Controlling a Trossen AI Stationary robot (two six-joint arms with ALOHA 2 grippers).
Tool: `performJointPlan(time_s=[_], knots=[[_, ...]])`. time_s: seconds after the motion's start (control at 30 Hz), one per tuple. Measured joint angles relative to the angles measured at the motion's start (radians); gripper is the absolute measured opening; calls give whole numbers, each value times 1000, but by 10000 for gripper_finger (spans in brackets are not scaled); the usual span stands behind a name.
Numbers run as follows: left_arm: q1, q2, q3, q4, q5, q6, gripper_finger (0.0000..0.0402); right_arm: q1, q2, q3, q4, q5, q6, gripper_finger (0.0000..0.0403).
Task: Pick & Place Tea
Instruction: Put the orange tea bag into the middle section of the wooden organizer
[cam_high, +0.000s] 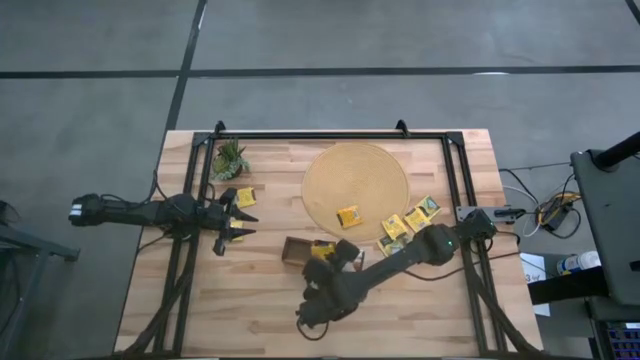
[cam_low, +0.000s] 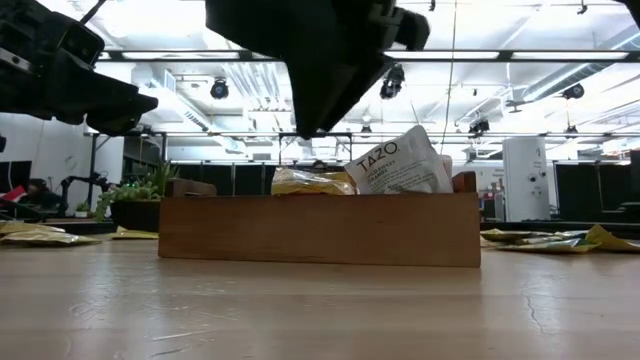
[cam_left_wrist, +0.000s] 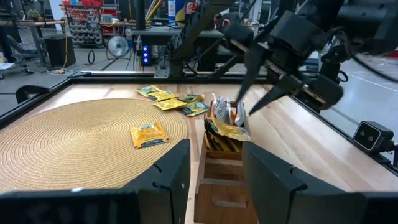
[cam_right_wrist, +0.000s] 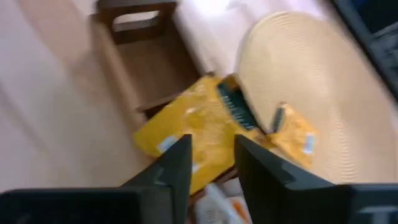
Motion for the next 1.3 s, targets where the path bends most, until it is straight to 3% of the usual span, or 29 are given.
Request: performJointPlan(time_s=[0.23, 0.53, 0.77, 1.3], knots=[[0, 0, 0, 0, 0, 0, 139, -13, 0, -1, 173, -72, -169, 16], [0, 0, 0, 0, 0, 0, 139, -41, 1, -13, 169, -124, -96, 8], [0, 0, 0, 0, 0, 0, 139, -44, 1, -17, 172, -254, -67, 8], [0, 0, 0, 0, 0, 0, 139, -85, 2, -120, 186, -249, -43, 8]])
